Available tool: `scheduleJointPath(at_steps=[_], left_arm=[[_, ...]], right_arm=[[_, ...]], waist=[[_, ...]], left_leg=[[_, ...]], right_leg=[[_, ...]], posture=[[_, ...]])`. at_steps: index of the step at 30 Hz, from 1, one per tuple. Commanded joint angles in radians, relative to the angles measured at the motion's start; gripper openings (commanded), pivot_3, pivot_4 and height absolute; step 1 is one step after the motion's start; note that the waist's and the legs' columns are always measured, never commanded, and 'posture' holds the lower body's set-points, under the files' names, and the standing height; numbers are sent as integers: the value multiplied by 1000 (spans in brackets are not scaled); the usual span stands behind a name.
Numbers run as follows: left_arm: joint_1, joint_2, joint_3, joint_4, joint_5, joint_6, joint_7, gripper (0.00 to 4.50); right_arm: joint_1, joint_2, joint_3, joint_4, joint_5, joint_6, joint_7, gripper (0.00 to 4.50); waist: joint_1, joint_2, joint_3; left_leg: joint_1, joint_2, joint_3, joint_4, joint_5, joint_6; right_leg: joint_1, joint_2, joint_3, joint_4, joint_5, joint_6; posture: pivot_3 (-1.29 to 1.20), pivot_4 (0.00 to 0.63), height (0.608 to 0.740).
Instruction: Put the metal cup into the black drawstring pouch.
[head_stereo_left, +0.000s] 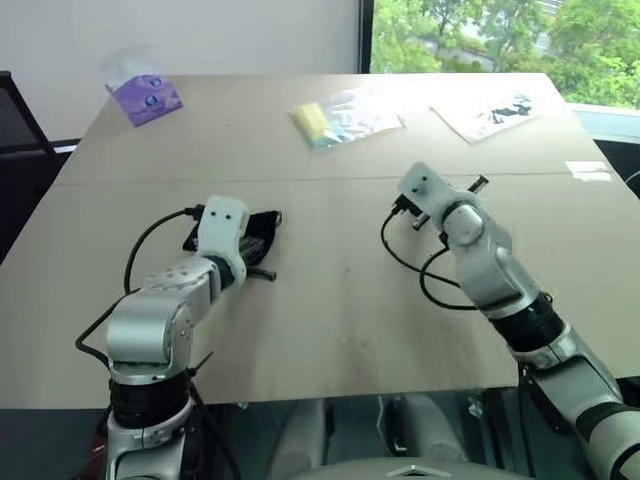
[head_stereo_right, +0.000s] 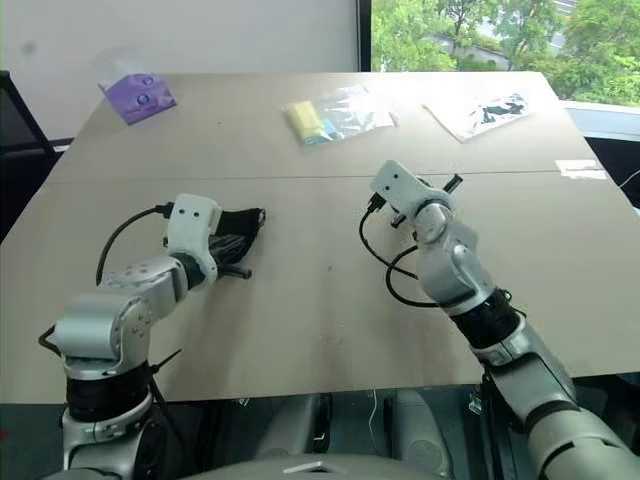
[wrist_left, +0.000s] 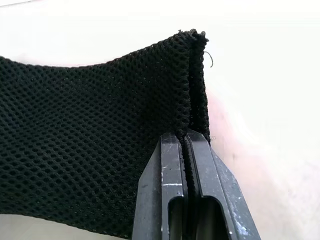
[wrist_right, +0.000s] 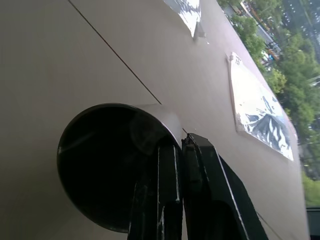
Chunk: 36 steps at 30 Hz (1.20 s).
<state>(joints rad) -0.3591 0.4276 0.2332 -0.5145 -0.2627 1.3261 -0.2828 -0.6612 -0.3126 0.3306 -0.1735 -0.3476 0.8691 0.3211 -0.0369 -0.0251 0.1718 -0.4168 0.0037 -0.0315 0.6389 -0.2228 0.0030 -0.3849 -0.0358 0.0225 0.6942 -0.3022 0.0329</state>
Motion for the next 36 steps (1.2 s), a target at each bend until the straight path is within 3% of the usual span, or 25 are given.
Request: scheduleJointPath(at_steps=[1, 9, 15, 18, 28, 36], left_arm=[[-33, -44, 87, 16, -89, 5, -53, 0], [-119, -127, 267, 85, -310, 192, -155, 0], [-165, -184, 375, 209, -419, 288, -113, 0], [-182, -186, 414, 283, -505, 288, -70, 0], [-196, -120, 378, 378, -700, 288, 61, 0], [-191, -141, 391, 373, -790, 288, 152, 0]], right_arm=[[47, 43, -157, -117, 197, -102, 106, 96], [191, 165, -292, -284, 553, -72, 231, 96], [255, 243, -268, -289, 699, -95, 254, 96], [268, 263, -253, -266, 737, -114, 255, 96], [287, 343, -240, -147, 816, -214, 240, 96], [386, 322, -144, 142, 708, -445, 303, 96]], waist=[[-1, 0, 0], [-4, 0, 0], [-3, 0, 0], [-1, 0, 0], [1, 0, 0], [2, -1, 0]], left_leg=[[0, 0, 0, 0, 0, 0], [1, 0, -1, 1, -1, 1], [1, 1, -1, 1, 0, 1], [1, 1, -1, 2, 0, 0], [1, 1, -2, 2, 0, 0], [2, 0, -2, 2, 0, 0]], right_leg=[[0, 0, 0, 0, 0, 0], [1, 1, -1, 0, 0, 0], [2, 1, -2, 0, 0, 0], [3, 1, -2, 0, 0, 0], [3, 0, -2, 0, 0, 0], [4, 0, -1, 0, 0, 0]], posture=[[0, 150, 740], [0, 150, 740], [0, 150, 740], [0, 150, 740], [0, 150, 740], [0, 150, 740]])
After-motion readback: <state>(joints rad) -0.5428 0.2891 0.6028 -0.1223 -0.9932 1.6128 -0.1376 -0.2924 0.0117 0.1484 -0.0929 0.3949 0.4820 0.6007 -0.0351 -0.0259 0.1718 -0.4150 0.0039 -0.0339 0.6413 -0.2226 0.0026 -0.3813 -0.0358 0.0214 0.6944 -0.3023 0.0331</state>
